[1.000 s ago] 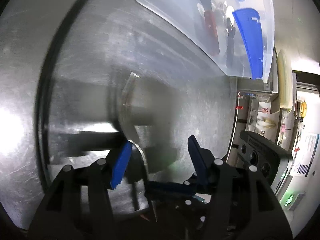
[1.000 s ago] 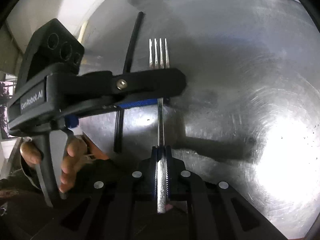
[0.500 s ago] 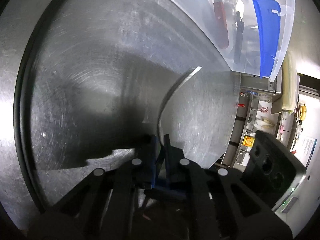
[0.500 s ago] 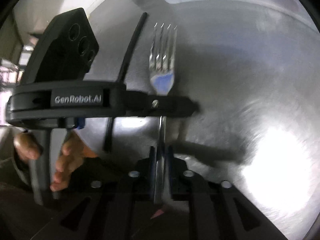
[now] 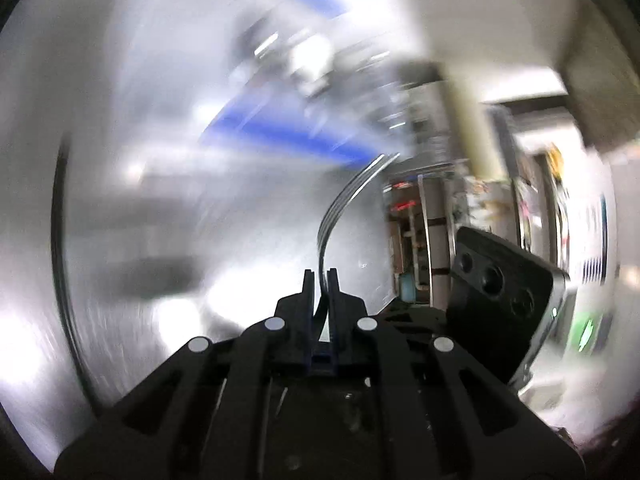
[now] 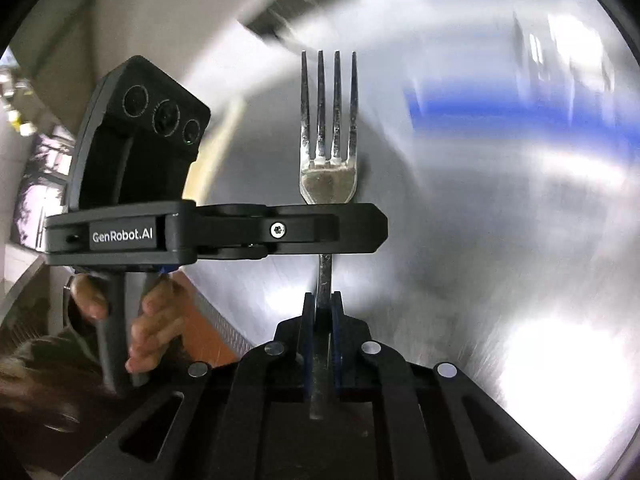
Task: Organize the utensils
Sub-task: 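Lift the fork with the right tool over the clear box, then release the fork into the clear box by opening the right tool, then move the right tool back to the counter over the black chopsticks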
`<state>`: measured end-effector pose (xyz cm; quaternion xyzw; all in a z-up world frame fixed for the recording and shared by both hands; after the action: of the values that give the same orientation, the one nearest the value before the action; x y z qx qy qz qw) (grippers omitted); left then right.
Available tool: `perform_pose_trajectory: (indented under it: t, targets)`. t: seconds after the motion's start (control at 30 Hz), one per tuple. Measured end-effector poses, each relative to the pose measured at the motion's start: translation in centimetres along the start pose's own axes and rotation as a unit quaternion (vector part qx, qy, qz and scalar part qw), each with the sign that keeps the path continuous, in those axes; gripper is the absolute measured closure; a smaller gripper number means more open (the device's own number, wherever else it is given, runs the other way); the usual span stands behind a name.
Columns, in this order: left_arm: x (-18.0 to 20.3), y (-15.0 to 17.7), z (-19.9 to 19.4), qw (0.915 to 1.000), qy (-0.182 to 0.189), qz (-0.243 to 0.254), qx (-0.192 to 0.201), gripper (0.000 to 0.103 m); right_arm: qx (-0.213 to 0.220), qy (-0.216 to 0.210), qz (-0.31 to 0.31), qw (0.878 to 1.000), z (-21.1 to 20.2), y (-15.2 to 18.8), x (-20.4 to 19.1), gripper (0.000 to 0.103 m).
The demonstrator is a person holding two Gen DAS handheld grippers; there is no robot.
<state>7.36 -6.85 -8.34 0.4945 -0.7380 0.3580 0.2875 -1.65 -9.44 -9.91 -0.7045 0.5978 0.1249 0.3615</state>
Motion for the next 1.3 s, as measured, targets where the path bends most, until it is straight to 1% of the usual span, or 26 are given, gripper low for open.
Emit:
perform_pose_trajectory:
  t: [0.07,0.1,0.13,0.2,0.23,0.3,0.33,0.4,0.43,0.47,0.57,0.63,0.7,0.8,0.83,0.9,0.93,0.97,1.0,1.03,1.07,1.13,1.17,1.2,1.23,1.3]
  targets:
    - [2.7,-3.6,-1.3,0.9987,-0.01,0.047,0.016,0.098,0.031,0.013,-0.026,0.999,-2.7,-3.8,-0.5,0.095]
    - [4.1,-6.6,-1.8,0.9967,-0.026,0.072,0.028,0.098,0.041,0.023,-0.035,0.998,-3.5,-5.4,-0.4,0.095]
    - [4.6,-8.6,-1.8,0.9953,-0.038,0.082,0.034,0.098,0.058,0.047,-0.045,0.996,-4.6,-8.2,0.1,0.095]
    - [5.2,-13.3,-1.3,0.9939,-0.058,0.086,0.036,0.098,0.068,0.095,-0.065,0.991,-5.6,-13.1,1.3,0.094]
    - [5.0,-16.2,-0.5,0.9945,-0.061,0.079,0.032,0.098,0.07,0.107,-0.058,0.99,-5.4,-14.6,2.2,0.094]
    - [3.4,-19.3,1.1,0.9945,-0.082,0.063,0.019,0.098,0.054,0.132,-0.055,0.988,-4.4,-17.4,4.1,0.094]
    - [2.2,-20.3,1.7,0.994,-0.092,0.058,0.012,0.098,0.042,0.135,-0.039,0.989,-3.5,-18.9,5.5,0.094]
    - [-0.7,-22.0,4.0,0.9923,-0.118,0.037,-0.005,0.098,0.019,0.139,-0.017,0.99,-1.4,-20.1,7.8,0.094]
    - [-2.2,-22.7,5.4,0.9916,-0.125,0.024,-0.018,0.098,0.0,0.14,0.005,0.99,0.3,-20.7,9.8,0.094]
    - [-3.4,-22.8,6.5,0.9915,-0.127,0.009,-0.03,0.098,-0.011,0.144,0.012,0.989,1.7,-19.9,10.6,0.094]
    - [-7.9,-22.7,9.7,0.9883,-0.132,-0.037,-0.067,0.098,-0.055,0.142,0.049,0.987,4.8,-20.0,14.6,0.094]
    - [-10.8,-22.0,11.4,0.984,-0.14,-0.064,-0.09,0.098,-0.085,0.138,0.072,0.984,6.7,-20.1,16.7,0.094]
    - [-12.7,-21.3,12.6,0.9788,-0.153,-0.081,-0.109,0.098,-0.116,0.147,0.083,0.979,8.5,-19.6,18.3,0.093]
    - [-15.7,-19.7,13.9,0.9644,-0.19,-0.11,-0.147,0.098,-0.157,0.161,0.096,0.97,10.6,-18.8,20.2,0.094]
    - [-16.8,-19.1,14.0,0.9572,-0.21,-0.121,-0.157,0.098,-0.166,0.166,0.099,0.967,11.1,-18.6,20.8,0.094]
    - [-17.2,-19.1,13.8,0.957,-0.207,-0.132,-0.154,0.097,-0.179,0.163,0.122,0.963,11.6,-17.9,21.8,0.094]
    - [-17.3,-19.3,13.6,0.9563,-0.214,-0.126,-0.154,0.097,-0.18,0.161,0.129,0.962,11.6,-17.8,22.0,0.094]
    - [-17.2,-19.4,13.2,0.9547,-0.228,-0.116,-0.152,0.094,-0.18,0.163,0.13,0.961,11.5,-17.6,22.3,0.088]
    - [-16.8,-19.6,12.6,0.9554,-0.24,-0.098,-0.141,0.09,-0.177,0.165,0.13,0.962,11.0,-17.7,22.2,0.085]
    - [-15.9,-20.0,12.2,0.9593,-0.236,-0.084,-0.13,0.078,-0.165,0.159,0.127,0.965,10.0,-18.0,21.7,0.077]
    - [-14.6,-20.2,11.5,0.9645,-0.227,-0.067,-0.117,0.071,-0.15,0.154,0.119,0.969,8.9,-18.3,21.0,0.07]
    - [-11.3,-20.5,9.2,0.9735,-0.213,-0.016,-0.082,0.033,-0.099,0.163,0.077,0.979,5.1,-19.0,18.3,0.062]
    - [-9.7,-20.5,7.9,0.9728,-0.221,0.016,-0.067,0.032,-0.075,0.169,0.058,0.981,3.4,-19.1,17.1,0.062]
    - [-7.9,-20.2,6.1,0.969,-0.237,0.05,-0.05,0.032,-0.052,0.169,0.043,0.983,1.7,-19.0,15.5,0.062]
    - [-6.7,-20.0,4.9,0.9686,-0.237,0.064,-0.039,0.032,-0.026,0.164,0.025,0.986,-0.2,-18.5,13.3,0.062]
    - [-3.9,-19.5,1.7,0.9768,-0.199,0.079,-0.006,0.032,0.013,0.147,-0.005,0.989,-2.8,-16.7,9.3,0.056]
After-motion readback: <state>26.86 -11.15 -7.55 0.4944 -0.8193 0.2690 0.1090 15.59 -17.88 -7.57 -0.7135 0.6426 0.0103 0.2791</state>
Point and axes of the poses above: each gripper's, at about its wrist camera, not at the fingertips, and z roughly the way its jaws point, x to its right, y to its underside, the point moved 10 cm from there along z, roughly the way its jaws point, and after that the axes turned 1 degree about y, right-handed, at the moved point
